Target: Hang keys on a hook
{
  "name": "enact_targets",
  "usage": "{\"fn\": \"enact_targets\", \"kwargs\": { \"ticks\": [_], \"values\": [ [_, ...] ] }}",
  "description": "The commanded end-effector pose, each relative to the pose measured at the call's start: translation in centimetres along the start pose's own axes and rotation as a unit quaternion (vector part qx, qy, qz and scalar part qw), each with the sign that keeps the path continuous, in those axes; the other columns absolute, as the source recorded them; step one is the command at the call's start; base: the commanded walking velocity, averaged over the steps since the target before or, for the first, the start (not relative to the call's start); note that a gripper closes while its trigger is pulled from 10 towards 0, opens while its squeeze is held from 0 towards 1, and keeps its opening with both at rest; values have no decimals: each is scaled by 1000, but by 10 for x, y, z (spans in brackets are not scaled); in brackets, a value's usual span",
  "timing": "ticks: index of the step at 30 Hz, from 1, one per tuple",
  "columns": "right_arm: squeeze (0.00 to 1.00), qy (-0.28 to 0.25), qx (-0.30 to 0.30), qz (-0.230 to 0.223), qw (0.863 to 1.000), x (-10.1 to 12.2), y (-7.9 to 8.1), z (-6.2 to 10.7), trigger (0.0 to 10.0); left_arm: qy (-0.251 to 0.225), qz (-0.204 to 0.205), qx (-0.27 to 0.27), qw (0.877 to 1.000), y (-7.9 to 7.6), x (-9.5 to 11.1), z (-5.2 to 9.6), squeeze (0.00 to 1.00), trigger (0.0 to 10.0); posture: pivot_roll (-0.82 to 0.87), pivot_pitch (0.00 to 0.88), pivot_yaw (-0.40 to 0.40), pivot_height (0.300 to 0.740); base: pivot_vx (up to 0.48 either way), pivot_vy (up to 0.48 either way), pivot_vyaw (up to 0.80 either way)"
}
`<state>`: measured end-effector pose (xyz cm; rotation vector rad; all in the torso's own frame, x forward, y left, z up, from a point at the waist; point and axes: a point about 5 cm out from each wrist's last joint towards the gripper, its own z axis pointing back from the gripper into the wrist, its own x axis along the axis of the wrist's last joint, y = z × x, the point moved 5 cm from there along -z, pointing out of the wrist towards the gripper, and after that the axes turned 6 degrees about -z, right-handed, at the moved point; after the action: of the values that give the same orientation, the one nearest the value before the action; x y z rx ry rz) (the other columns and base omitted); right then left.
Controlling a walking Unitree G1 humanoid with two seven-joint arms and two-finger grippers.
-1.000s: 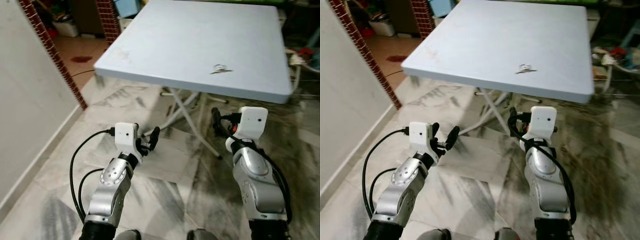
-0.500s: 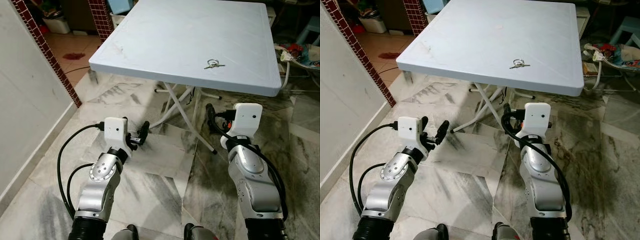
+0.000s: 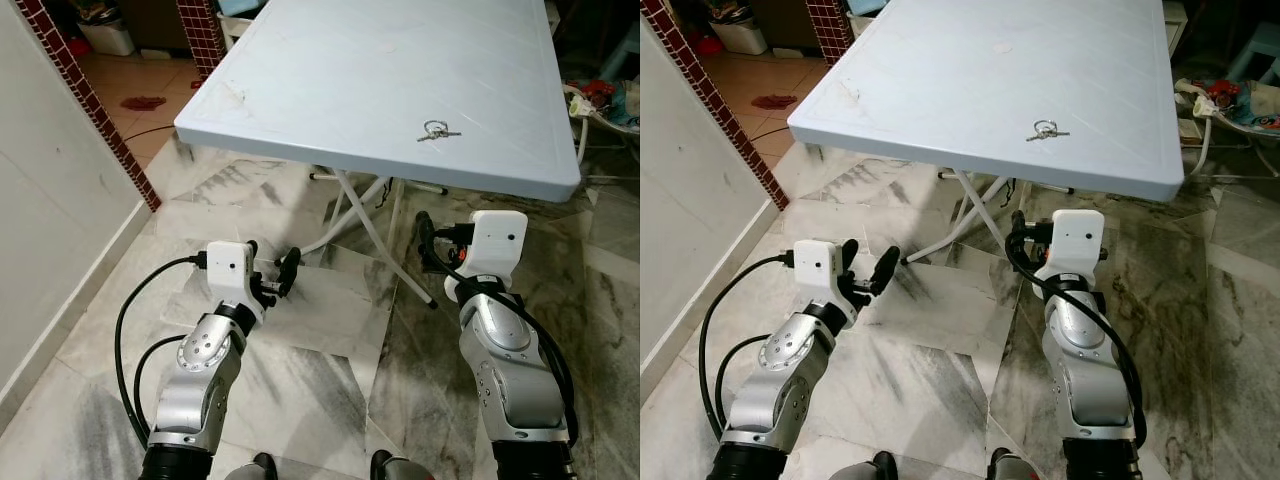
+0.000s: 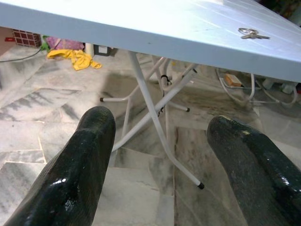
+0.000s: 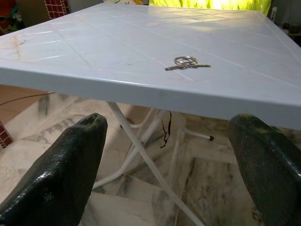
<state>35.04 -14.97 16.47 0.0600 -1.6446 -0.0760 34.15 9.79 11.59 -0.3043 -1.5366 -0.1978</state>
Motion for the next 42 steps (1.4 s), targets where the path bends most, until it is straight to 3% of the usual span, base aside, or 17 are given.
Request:
{"fn": "enact_targets", "kwargs": {
  "ticks": [1,26,42],
  "values": [
    [0,-7,9,0,1000,5,6,2,10000,5,1,0,1000,1,-2,4,0,10000,-47,222,52,740,319,0,0],
    [0,-7,4,-1,1000,1,11,-2,10000,6,-3,-8,1000,2,1,1,0,10000,-32,193,82,740,350,0,0],
    [0,-19,-23,8,1000,8,-4,-8,10000,6,3,-14,1000,-3,0,-1,0,10000,-41,188,88,740,375,0,0]
  ]
}}
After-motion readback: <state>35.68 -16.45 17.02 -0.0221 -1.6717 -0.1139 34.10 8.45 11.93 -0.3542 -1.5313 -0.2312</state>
